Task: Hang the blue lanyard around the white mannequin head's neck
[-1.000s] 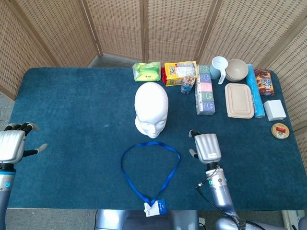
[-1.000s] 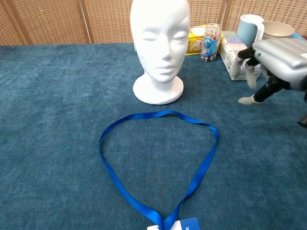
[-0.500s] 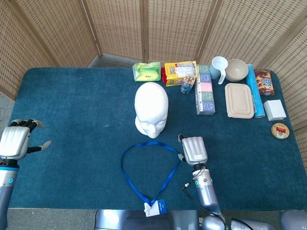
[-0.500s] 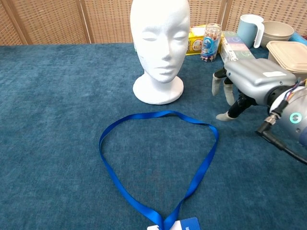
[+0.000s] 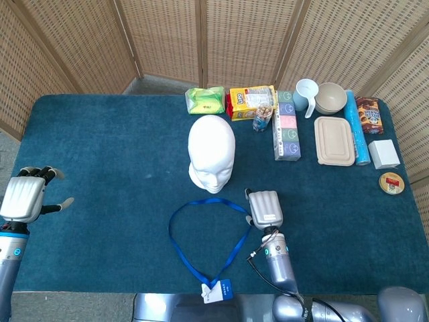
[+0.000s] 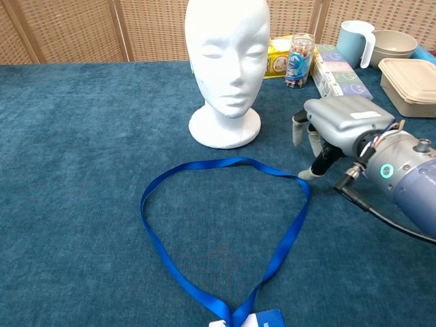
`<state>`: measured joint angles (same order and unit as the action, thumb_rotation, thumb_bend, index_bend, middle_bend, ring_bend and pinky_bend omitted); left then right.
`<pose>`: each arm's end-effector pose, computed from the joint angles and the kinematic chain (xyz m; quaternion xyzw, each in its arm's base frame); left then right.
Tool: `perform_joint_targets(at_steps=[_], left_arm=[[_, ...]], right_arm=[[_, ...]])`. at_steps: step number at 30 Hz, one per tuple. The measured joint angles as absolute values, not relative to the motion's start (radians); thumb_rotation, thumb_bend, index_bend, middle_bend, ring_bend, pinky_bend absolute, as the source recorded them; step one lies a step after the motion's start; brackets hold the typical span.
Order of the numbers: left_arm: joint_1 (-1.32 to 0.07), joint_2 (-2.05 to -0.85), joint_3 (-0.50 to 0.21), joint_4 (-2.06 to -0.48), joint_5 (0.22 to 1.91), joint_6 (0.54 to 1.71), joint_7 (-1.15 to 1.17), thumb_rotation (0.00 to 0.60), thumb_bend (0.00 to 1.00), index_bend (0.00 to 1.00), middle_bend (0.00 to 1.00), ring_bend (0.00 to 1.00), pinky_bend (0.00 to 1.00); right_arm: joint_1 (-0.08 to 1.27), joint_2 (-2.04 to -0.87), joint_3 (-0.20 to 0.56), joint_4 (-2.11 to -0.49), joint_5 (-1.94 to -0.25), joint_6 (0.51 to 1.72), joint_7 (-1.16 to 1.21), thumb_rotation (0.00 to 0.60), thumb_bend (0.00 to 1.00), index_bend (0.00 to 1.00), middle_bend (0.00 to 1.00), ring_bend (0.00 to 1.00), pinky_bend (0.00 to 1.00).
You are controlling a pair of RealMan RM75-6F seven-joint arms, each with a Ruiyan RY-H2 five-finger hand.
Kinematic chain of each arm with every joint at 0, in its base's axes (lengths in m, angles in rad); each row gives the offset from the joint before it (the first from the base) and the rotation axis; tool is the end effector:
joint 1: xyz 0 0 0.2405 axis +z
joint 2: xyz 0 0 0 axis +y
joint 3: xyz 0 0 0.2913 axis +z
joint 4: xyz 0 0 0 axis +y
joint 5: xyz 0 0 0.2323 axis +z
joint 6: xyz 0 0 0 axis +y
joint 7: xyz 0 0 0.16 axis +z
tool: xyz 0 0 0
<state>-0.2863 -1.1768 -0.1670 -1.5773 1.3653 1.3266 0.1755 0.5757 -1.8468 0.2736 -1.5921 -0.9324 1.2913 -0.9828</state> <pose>-0.3187 0.2970 0.1402 -0.6243 -0.3321 -0.3761 0.5988 -0.1450 -0.3255 -0.0880 0.6868 -0.3723 0.3005 0.5472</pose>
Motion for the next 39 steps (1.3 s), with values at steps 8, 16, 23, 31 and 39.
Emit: perform_joint_targets(at_steps=[8,16,23,31,39], left_arm=[[-0.288,-1.178,-0.164,-1.575,1.369,1.335,0.169,0.483,0.12,0.42,0.42,0.42,0.30],[-0.287,-1.180,-0.160,-1.574,1.371,1.344,0.164,0.485,0.12,0.42,0.42,0.42,0.30],[-0.290,-1.181,-0.156,-1.575,1.376,1.347,0.164,0.487,0.12,0.42,0.42,0.42,0.30],[-0.291,-1.184,-0.151,-1.573,1.377,1.349,0.160,0.487,0.12,0.42,0.42,0.42,0.30],[-0.290,-1.186,-0.148,-1.570,1.377,1.352,0.154,0.484,0.12,0.42,0.42,0.42,0.30]], right_arm=[[0.588,-1.856,0.268,-1.562,-0.910,1.291,-0.976,0.547,0.21,0.48,0.86,1.00,0.97],[0.599,-1.861,0.258,-1.540,-0.903,1.284,-0.951,0.546,0.21,0.50,0.92,1.00,1.00],[0.613,-1.869,0.255,-1.531,-0.883,1.279,-0.962,0.546,0.21,0.50,0.92,1.00,1.00],[0.626,-1.872,0.254,-1.514,-0.852,1.280,-0.981,0.546,0.22,0.51,0.92,1.00,1.00],[0.638,-1.867,0.254,-1.497,-0.832,1.281,-0.997,0.545,0.30,0.53,0.92,1.00,1.00]])
